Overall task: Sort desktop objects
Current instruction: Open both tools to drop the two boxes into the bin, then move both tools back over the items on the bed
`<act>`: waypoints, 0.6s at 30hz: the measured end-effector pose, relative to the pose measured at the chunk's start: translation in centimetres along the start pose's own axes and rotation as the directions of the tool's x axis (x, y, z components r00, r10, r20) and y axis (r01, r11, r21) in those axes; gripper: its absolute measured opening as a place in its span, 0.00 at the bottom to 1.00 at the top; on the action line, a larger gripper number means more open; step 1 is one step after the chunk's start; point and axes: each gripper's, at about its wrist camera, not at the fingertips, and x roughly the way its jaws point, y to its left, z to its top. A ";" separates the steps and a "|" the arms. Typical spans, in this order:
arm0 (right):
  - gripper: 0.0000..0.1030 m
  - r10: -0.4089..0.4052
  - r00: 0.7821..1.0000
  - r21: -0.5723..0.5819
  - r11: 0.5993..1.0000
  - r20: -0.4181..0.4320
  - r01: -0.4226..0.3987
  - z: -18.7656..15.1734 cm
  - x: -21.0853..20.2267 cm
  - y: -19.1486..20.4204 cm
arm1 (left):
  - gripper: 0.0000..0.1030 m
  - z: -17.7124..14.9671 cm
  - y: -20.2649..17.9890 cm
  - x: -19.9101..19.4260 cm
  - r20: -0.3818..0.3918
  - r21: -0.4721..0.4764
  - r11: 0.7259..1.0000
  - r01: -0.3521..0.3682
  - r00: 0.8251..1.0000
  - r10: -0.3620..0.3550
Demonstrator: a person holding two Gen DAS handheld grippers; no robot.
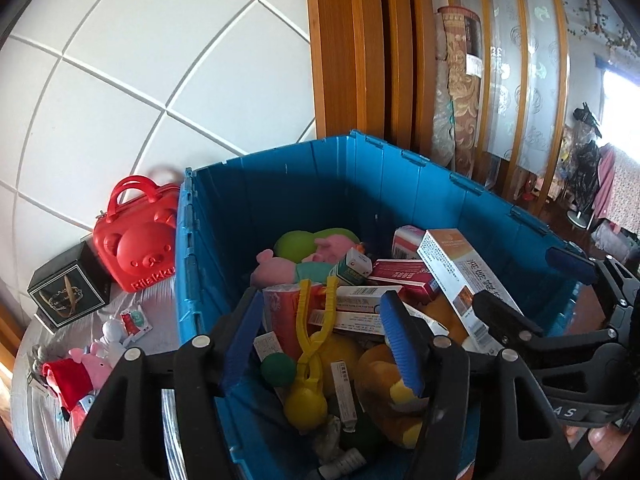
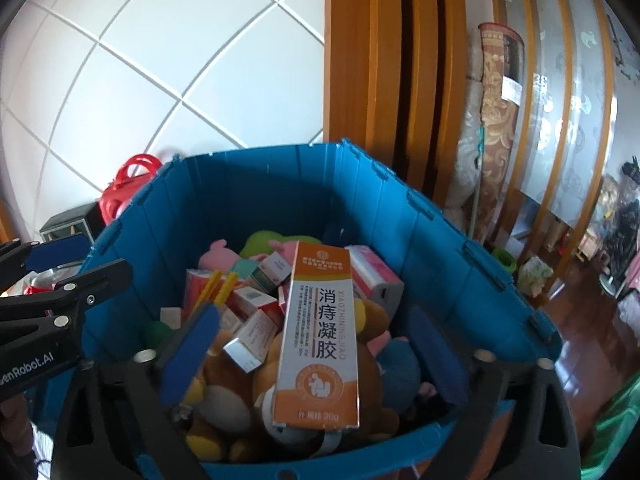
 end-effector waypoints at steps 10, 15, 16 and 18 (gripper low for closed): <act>1.00 0.027 0.997 -0.028 0.999 0.071 -0.025 -0.3 -4.6 3.2 | 0.67 -1.9 3.1 -3.9 0.057 -0.030 0.999 -0.013 0.998 0.015; 1.00 0.088 0.988 -0.040 0.996 0.128 -0.084 0.2 -6.6 6.7 | 0.67 -3.5 7.0 -6.6 0.087 -0.072 0.996 -0.045 0.995 0.052; 1.00 0.104 0.985 -0.040 0.994 0.140 -0.099 0.4 -6.9 7.5 | 0.67 -3.7 7.8 -6.9 0.090 -0.080 0.996 -0.049 0.994 0.056; 1.00 0.131 0.979 -0.045 0.991 0.157 -0.125 0.8 -7.4 9.4 | 0.67 -4.4 9.9 -7.8 0.095 -0.103 0.992 -0.067 0.992 0.077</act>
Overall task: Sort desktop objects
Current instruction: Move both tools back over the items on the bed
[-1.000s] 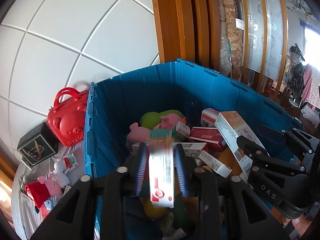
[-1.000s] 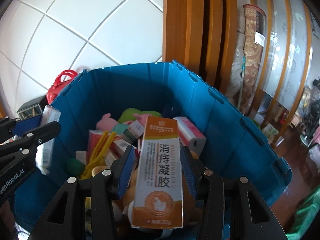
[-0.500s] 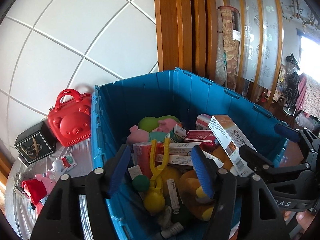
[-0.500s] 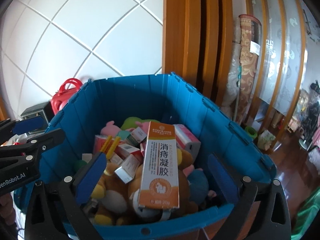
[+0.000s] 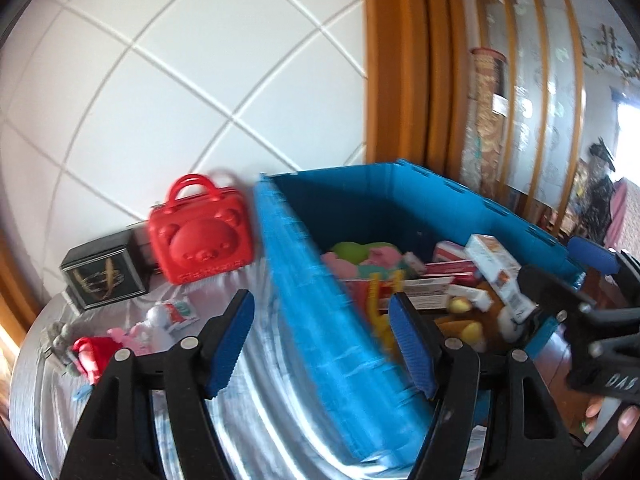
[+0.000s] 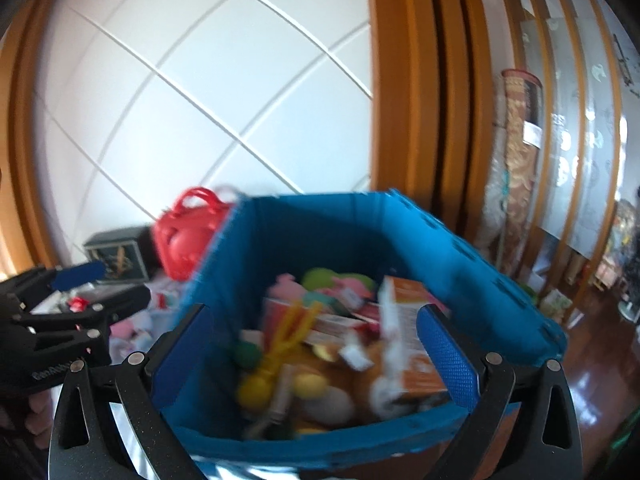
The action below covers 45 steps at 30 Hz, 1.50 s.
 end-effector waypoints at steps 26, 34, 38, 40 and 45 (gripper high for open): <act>1.00 0.241 0.941 -0.033 0.966 -0.238 -0.256 -3.6 10.3 24.1 | 0.67 -15.3 37.8 -3.6 -0.287 -0.319 0.862 -0.394 0.907 0.308; 1.00 0.194 0.906 -0.039 0.974 -0.375 -0.224 -4.8 18.8 27.1 | 0.67 -19.1 48.9 -1.9 -0.419 -0.400 0.732 -0.551 0.821 0.389; 1.00 0.163 0.892 -0.041 0.979 -0.422 -0.199 -4.6 23.3 27.8 | 0.67 -19.2 54.7 0.5 -0.468 -0.400 0.685 -0.609 0.778 0.418; 1.00 0.154 0.881 -0.042 0.980 -0.448 -0.193 -4.6 26.1 28.2 | 0.67 -19.1 57.9 2.5 -0.495 -0.411 0.664 -0.624 0.765 0.412; 1.00 0.118 0.851 -0.078 0.980 -0.512 -0.182 -4.8 32.8 29.7 | 0.67 -18.6 65.1 9.3 -0.561 -0.456 0.619 -0.639 0.747 0.357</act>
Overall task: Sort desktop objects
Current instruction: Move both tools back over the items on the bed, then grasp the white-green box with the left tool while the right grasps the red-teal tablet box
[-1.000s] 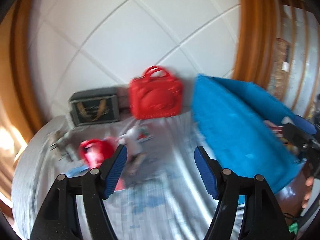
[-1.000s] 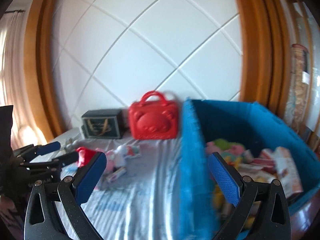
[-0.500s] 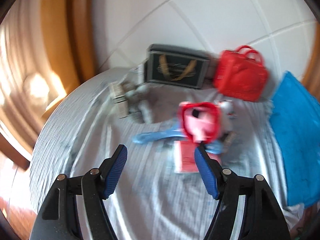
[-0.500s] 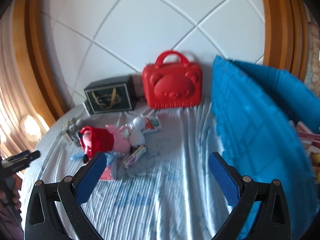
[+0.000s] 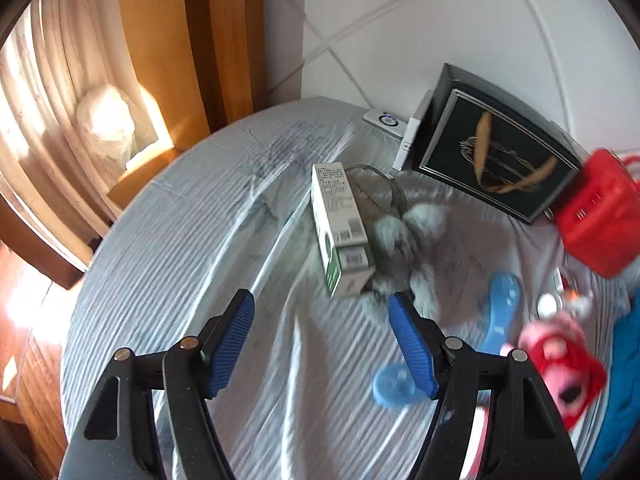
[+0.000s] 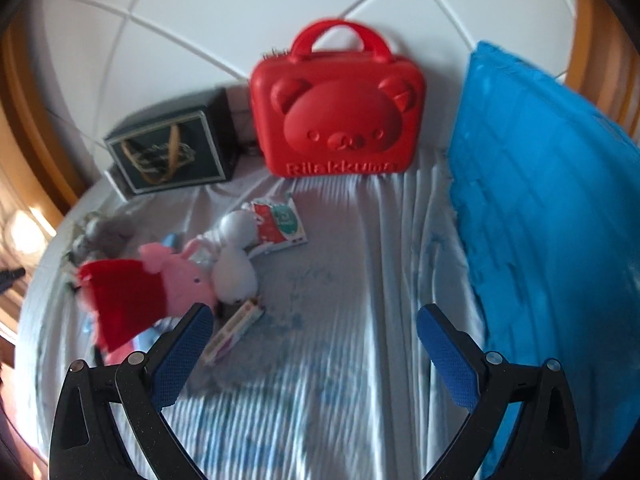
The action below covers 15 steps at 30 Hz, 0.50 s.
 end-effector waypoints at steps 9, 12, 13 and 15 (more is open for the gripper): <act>1.00 0.056 0.985 -0.030 0.998 -0.165 -0.062 8.3 14.7 1.5 | 0.67 6.7 -2.5 10.6 -0.117 -0.022 0.999 -0.045 0.992 0.042; 1.00 0.051 0.973 -0.020 0.998 -0.227 -0.057 10.0 19.1 2.1 | 0.67 7.4 -2.9 12.9 -0.157 -0.005 0.998 -0.069 0.985 0.067; 1.00 0.072 0.964 -0.008 0.997 -0.257 -0.077 10.5 20.9 2.3 | 0.67 7.5 -3.0 13.6 -0.169 -0.005 0.997 -0.075 0.983 0.073; 1.00 0.110 0.944 0.034 0.994 -0.312 -0.104 11.1 23.8 2.7 | 0.67 7.4 -2.9 15.2 -0.216 -0.014 0.996 -0.088 0.973 0.083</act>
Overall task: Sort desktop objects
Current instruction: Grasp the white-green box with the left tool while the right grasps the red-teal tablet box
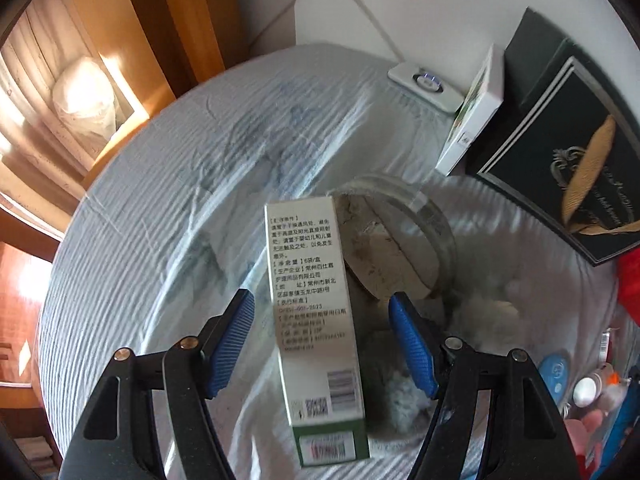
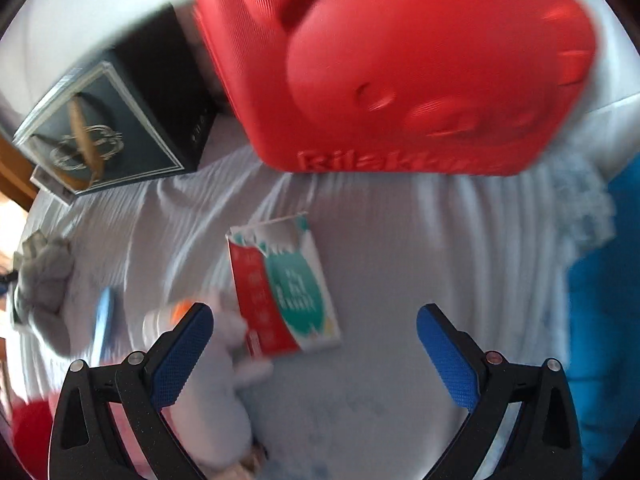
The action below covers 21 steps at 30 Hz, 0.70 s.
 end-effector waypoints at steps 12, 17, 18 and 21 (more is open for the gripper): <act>1.00 -0.082 0.985 -0.077 0.994 -0.150 0.071 1.4 6.8 2.6 | 0.33 -0.5 0.1 1.9 -0.059 0.051 0.997 -0.054 0.997 0.057; 0.76 -0.099 0.987 -0.067 0.994 -0.131 0.090 0.5 5.4 2.2 | 0.33 -1.5 0.3 -0.8 0.003 0.085 0.995 -0.058 0.998 0.058; 0.75 -0.097 0.988 -0.069 0.994 -0.120 0.089 0.2 4.7 2.2 | 0.33 -1.8 0.6 -1.9 0.023 0.088 0.995 -0.052 0.998 0.050; 0.75 -0.094 0.993 -0.078 0.993 -0.070 0.089 -0.6 2.1 2.1 | 0.33 -3.2 1.3 -5.4 0.085 0.109 0.993 -0.038 0.996 0.028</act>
